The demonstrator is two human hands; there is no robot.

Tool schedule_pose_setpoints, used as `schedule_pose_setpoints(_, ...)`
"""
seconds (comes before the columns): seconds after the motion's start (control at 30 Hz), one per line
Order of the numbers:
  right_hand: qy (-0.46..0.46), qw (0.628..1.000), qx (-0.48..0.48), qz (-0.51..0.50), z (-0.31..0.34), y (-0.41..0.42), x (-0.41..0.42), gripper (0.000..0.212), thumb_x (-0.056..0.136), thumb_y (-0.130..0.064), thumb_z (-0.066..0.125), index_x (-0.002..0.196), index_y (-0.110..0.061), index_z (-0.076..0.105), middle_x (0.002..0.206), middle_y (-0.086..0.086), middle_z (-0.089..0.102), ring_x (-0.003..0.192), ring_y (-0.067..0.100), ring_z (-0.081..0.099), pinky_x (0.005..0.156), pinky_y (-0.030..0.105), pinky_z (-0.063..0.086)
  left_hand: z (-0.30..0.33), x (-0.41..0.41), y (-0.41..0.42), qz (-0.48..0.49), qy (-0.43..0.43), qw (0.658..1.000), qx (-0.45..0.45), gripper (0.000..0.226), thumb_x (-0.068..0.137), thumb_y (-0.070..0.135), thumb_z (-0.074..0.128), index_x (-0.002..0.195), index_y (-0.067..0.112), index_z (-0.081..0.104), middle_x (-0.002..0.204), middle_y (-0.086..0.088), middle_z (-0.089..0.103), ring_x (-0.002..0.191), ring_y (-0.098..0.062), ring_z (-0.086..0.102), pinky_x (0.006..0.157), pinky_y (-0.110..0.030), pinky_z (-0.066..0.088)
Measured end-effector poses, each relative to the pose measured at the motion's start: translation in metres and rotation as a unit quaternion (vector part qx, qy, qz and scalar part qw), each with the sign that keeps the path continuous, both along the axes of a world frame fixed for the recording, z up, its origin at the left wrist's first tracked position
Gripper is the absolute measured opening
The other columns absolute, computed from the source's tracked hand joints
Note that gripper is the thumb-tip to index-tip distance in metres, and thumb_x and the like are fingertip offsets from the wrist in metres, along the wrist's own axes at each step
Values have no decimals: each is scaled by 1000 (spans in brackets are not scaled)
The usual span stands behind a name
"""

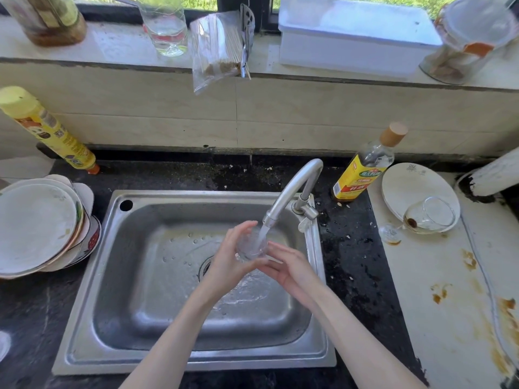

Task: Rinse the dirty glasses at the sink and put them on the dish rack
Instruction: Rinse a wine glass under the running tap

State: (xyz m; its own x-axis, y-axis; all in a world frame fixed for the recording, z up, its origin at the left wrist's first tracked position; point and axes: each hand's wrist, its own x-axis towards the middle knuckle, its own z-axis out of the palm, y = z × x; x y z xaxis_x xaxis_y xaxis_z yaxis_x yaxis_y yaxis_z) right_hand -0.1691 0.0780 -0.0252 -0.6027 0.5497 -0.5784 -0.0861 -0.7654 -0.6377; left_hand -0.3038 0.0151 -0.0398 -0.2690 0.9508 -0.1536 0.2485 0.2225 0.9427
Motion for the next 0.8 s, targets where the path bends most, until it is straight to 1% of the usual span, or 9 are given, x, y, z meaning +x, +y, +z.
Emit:
schedule_pose_setpoints(0.07,-5,1000,-12,-9,-1,3,2,25,95,-8,47,102,-8,71,104,8,71,85,18,69,84,28,55,1,1,1,12,-10,1000,-4,71,68,19,82,124,33,41,118,23,49,108,10,47,91,-18,42)
schedule_pose_setpoints(0.13,-14,999,-26,-13,-5,7,6,24,96,-9,47,108,-3,67,104,10,71,87,21,69,85,30,55,1,1,3,25,-14,1000,-12,67,65,21,84,117,29,42,106,33,51,102,11,49,86,-16,44)
schedule_pose_setpoints(0.23,-46,995,-73,-56,-16,18,8,19,96,-7,46,103,0,62,101,15,69,87,23,67,79,31,56,-3,3,6,14,17,1000,-19,60,67,19,82,110,34,44,102,40,49,99,10,50,88,-24,46)
schedule_pose_setpoints(0.27,-54,989,-100,-92,-21,23,8,18,96,-5,45,107,2,58,109,19,65,95,27,65,80,32,55,-5,3,7,14,28,999,-21,61,67,19,82,109,38,43,103,41,49,99,10,50,89,-27,46)
schedule_pose_setpoints(0.33,-57,969,-159,-182,-28,36,11,31,96,-1,42,126,6,46,129,25,52,119,35,52,93,38,47,-6,3,8,16,41,999,-25,62,66,21,83,106,44,41,104,42,47,100,13,48,92,-31,45)
schedule_pose_setpoints(0.4,-62,950,-196,-237,-32,50,15,39,97,1,37,136,9,35,139,24,43,130,35,42,104,41,38,-6,3,9,15,45,999,-25,62,66,22,83,104,47,41,104,43,47,101,13,47,91,-30,45)
schedule_pose_setpoints(0.53,-85,941,-214,-249,-38,67,20,37,98,-2,35,132,10,38,142,18,43,131,31,41,101,38,38,-4,4,9,17,48,999,-7,62,66,18,83,104,46,42,106,34,49,101,14,46,90,-19,42)
schedule_pose_setpoints(0.63,-99,945,-213,-228,-41,70,22,26,97,-3,35,119,3,47,140,12,47,131,26,42,97,36,40,-6,6,7,22,66,998,8,67,65,16,83,106,47,40,109,24,43,102,15,43,88,-11,39)
schedule_pose_setpoints(0.8,-94,945,-219,-225,-46,66,22,14,97,-6,42,105,0,52,137,10,49,130,26,42,92,36,40,-8,6,8,19,59,998,10,67,64,14,84,106,46,42,109,22,44,103,13,44,87,-10,41)
